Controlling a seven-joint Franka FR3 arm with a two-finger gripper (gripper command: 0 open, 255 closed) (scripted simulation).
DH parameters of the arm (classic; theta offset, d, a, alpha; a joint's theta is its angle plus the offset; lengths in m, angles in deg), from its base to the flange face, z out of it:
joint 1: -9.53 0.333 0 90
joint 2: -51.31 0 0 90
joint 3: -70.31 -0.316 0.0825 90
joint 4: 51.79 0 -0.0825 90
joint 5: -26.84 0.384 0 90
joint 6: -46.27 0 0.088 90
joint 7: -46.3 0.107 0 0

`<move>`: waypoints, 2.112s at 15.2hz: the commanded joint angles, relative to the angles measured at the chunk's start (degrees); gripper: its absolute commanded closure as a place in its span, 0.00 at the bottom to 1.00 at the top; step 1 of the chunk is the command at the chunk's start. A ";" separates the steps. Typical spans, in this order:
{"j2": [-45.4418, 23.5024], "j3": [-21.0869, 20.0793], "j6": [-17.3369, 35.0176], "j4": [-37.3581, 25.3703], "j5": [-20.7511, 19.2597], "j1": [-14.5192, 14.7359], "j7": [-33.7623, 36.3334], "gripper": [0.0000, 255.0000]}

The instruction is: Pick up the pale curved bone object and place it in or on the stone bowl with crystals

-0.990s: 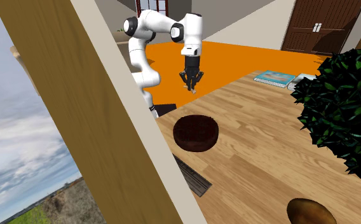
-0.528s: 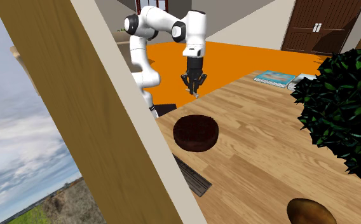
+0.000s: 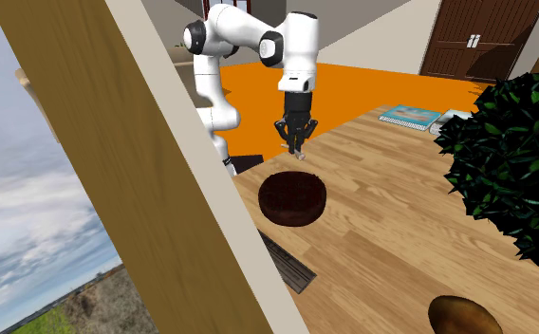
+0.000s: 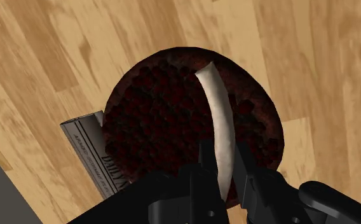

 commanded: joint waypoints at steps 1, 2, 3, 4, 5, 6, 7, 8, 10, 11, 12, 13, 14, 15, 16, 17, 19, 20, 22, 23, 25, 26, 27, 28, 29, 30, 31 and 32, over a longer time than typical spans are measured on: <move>-4.61 0.16 -0.37 -4.49 -2.28 -1.02 -0.40 1.00; -6.86 0.14 -0.69 -6.78 -3.40 -1.28 -0.34 1.00; -9.33 0.13 -1.14 -9.38 -4.63 -1.46 -0.26 1.00; -9.33 0.21 -0.38 -8.61 -4.65 -1.39 -0.18 1.00; -9.35 0.24 0.39 -7.87 -4.69 -1.37 -0.10 1.00; -9.39 0.24 1.14 -7.14 -4.74 -1.37 -0.01 1.00; -9.44 0.24 1.90 -6.42 -4.79 -1.36 0.08 1.00; -9.50 0.24 2.65 -5.71 -4.86 -1.36 0.18 1.00; -9.67 0.23 4.15 -4.35 -5.01 -1.36 0.40 1.00; -9.77 0.22 4.89 -3.69 -5.11 -1.35 0.51 1.00; -9.89 0.22 5.64 -3.04 -5.21 -1.35 0.64 1.00; -10.03 0.21 6.38 -2.41 -5.32 -1.34 0.77 1.00; -10.17 0.20 7.11 -1.79 -5.44 -1.33 0.91 1.00; -10.33 0.19 7.85 -1.19 -5.57 -1.33 1.05 1.00; -10.51 0.19 8.58 -0.60 -5.71 -1.32 1.20 1.00; -10.79 0.17 9.67 0.26 -5.94 -1.30 1.44 1.00; -10.79 0.18 9.67 0.26 -5.94 -1.30 1.44 1.00; -10.79 0.17 9.67 0.26 -5.94 -1.31 1.44 1.00; -10.79 0.17 9.67 0.26 -5.94 -1.31 1.44 1.00; -10.79 0.16 9.67 0.26 -5.94 -1.31 1.44 1.00; -10.79 0.16 9.67 0.26 -5.94 -1.32 1.44 1.00; -10.79 0.13 9.61 0.21 -5.95 -1.29 1.49 0.00; -10.69 0.12 9.57 0.25 -5.90 -1.28 1.49 0.00; -10.67 0.13 9.59 0.30 -5.88 -1.30 1.46 0.00; -10.66 0.14 9.63 0.34 -5.88 -1.30 1.45 0.00; -10.63 0.14 9.63 0.36 -5.86 -1.31 1.44 0.00; -10.79 0.16 9.67 0.26 -5.94 -1.32 1.44 0.00; -10.07 0.13 7.90 -0.90 -5.44 -1.30 1.10 0.00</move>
